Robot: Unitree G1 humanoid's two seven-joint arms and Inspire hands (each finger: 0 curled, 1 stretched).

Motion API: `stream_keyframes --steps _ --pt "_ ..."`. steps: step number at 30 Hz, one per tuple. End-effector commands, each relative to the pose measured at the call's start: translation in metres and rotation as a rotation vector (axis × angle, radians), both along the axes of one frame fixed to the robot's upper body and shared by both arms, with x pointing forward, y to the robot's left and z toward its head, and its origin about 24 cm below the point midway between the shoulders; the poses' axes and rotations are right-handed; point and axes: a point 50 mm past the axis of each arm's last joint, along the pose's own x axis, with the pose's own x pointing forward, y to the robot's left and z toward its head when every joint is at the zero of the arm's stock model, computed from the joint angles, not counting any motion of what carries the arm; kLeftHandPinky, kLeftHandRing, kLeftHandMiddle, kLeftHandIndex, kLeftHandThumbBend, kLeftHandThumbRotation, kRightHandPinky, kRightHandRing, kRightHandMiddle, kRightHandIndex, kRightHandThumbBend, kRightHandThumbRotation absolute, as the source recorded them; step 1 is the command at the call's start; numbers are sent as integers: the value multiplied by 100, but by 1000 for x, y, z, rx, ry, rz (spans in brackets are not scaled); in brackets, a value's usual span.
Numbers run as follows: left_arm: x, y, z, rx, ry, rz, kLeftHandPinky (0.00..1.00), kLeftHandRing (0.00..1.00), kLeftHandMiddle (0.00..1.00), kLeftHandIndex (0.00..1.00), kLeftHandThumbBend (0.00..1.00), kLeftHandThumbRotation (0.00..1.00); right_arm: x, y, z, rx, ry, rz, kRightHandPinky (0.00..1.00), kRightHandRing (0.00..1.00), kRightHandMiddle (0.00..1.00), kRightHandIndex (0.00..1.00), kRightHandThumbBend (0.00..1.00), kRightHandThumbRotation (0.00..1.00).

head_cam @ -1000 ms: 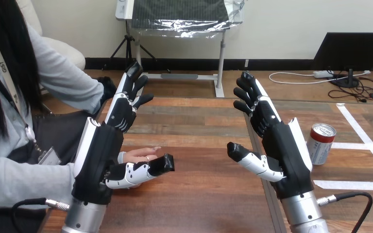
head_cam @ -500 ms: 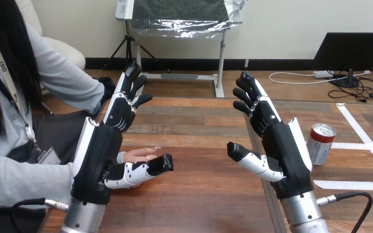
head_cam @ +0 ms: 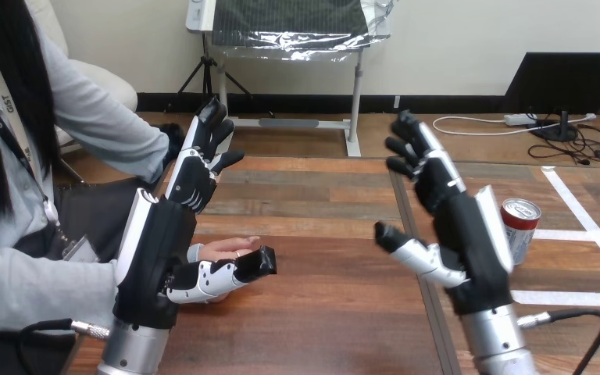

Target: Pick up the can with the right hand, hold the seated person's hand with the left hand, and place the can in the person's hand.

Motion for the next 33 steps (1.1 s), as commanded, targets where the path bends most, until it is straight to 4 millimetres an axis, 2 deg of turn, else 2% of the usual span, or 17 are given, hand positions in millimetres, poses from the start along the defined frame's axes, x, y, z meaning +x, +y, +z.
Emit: stream_keyframes --steps 1,18,33 --pt "14 -3 16 -19 -69 -5 87 97 100 100 100 57 22 -12 34 0 -146 -42 86 91 93 94 100 63" --pt "14 -4 15 -26 -67 -7 88 96 100 99 100 56 34 -37 55 23 -219 -138 89 93 94 95 100 59" --pt "14 -4 15 -27 -64 -7 88 97 100 99 100 55 39 -55 67 5 -250 -256 97 97 96 96 100 62"
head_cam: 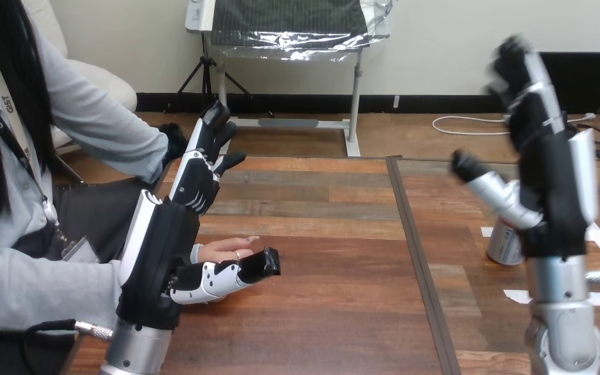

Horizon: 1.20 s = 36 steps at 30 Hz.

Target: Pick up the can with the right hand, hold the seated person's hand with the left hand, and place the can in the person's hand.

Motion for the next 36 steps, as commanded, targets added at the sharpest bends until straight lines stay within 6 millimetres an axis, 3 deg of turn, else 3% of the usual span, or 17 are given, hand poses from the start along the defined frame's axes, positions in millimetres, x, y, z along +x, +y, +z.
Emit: stream_keyframes --steps 1,14,36 --pt "14 -2 17 -24 -76 1 88 97 100 99 100 55 12 -5 23 -13 -82 -43 97 97 96 96 100 62" --pt "14 -2 18 -31 -77 -2 88 97 100 99 100 55 17 -16 28 -3 -78 -127 98 96 96 97 100 59" --pt "15 -1 19 -30 -87 -4 88 96 100 99 100 56 30 -38 19 94 74 -226 100 98 94 97 100 53"
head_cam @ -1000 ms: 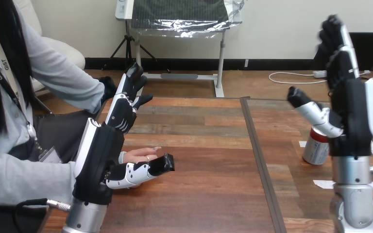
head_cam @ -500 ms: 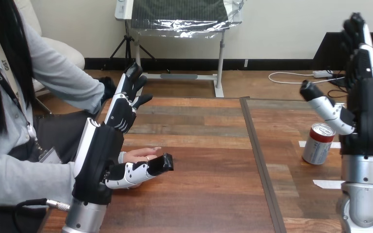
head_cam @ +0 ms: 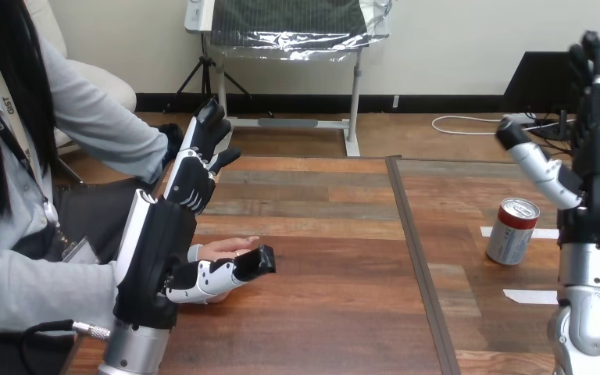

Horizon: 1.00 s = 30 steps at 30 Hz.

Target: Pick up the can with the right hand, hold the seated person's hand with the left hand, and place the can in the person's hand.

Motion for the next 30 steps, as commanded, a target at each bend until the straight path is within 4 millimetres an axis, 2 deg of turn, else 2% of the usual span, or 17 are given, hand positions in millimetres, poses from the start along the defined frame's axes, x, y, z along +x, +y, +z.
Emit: stream_keyframes --steps 1,30 --pt "14 -3 19 -12 -84 -8 88 96 100 99 100 56 18 -5 24 12 -49 -5 100 99 94 97 100 52" --pt "14 -2 20 -25 -77 -24 90 97 100 99 100 54 26 -20 -5 104 219 -57 100 100 94 98 100 51"
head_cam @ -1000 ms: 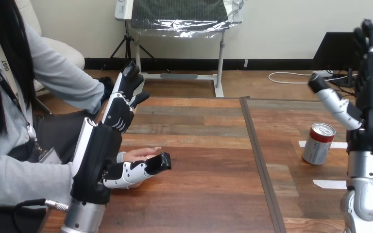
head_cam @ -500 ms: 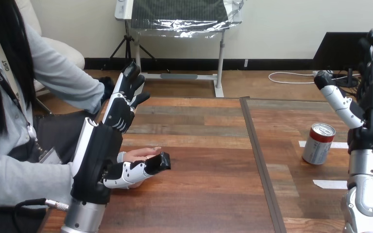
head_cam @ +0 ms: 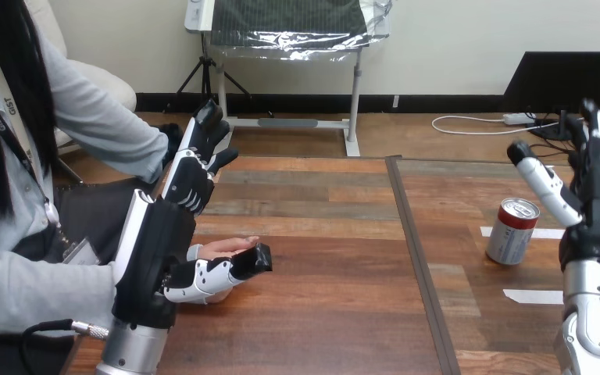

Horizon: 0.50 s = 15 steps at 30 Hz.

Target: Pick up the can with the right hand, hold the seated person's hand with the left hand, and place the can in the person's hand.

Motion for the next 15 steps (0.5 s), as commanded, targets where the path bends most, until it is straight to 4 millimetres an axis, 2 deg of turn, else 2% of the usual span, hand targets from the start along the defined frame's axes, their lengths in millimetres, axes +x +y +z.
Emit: stream_keyframes --steps 1,15 --pt "14 -4 21 -13 -94 -15 90 97 100 99 100 54 21 -1 28 -4 -66 9 100 100 94 98 100 51" --pt "12 -2 22 -17 -104 -9 89 96 100 98 100 54 20 -3 10 -29 94 -13 100 98 94 99 100 53"
